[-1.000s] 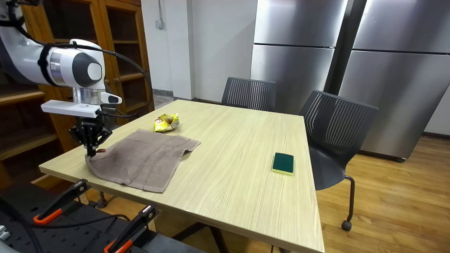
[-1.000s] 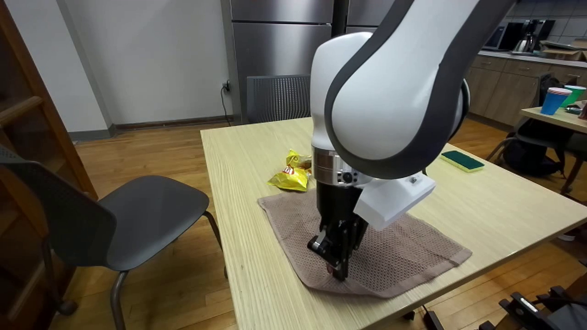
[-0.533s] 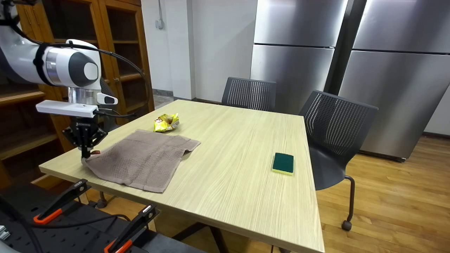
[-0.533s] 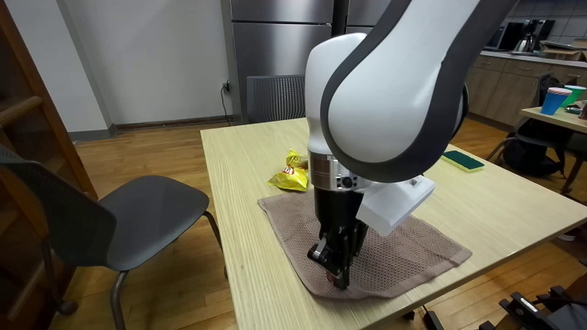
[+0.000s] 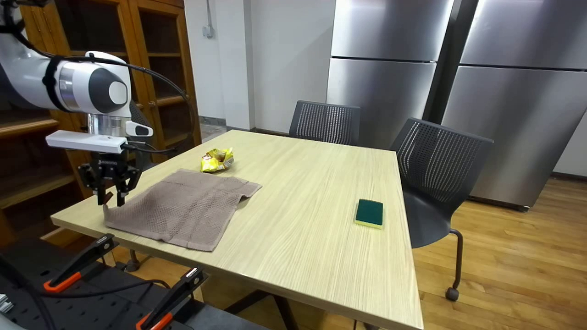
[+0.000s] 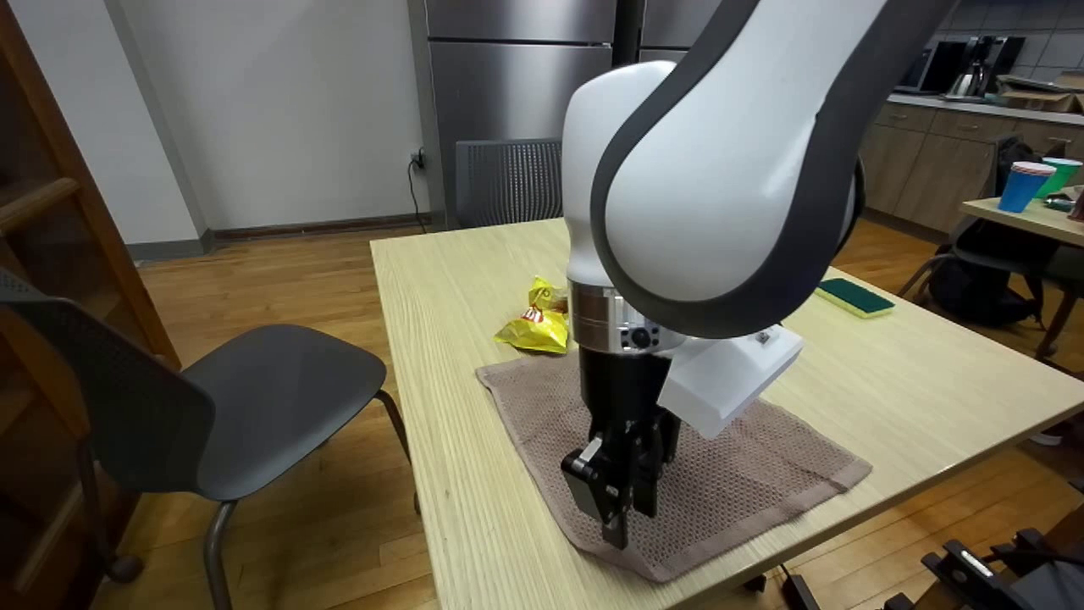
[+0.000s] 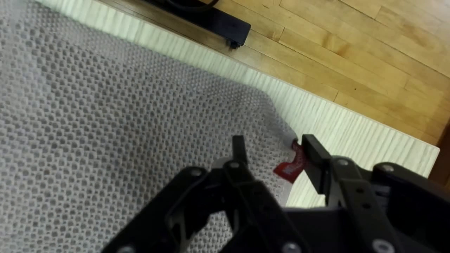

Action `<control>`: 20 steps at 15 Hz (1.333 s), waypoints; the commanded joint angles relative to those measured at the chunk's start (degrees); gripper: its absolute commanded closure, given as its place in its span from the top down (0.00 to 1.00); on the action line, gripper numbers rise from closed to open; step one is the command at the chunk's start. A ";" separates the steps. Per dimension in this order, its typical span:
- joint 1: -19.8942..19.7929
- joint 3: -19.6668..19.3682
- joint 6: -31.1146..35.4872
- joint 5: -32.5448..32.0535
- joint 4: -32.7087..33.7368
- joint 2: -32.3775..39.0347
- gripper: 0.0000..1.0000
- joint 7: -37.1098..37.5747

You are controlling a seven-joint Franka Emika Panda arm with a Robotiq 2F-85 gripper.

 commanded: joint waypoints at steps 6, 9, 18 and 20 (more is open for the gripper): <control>-0.96 0.20 -0.99 1.26 -0.65 -2.04 1.00 -0.64; -1.85 -0.40 -1.17 2.26 0.07 -2.07 1.00 -0.24; -3.25 -4.76 0.02 3.03 1.29 -3.78 1.00 2.16; -3.50 -5.57 0.38 2.99 1.16 -4.55 1.00 2.65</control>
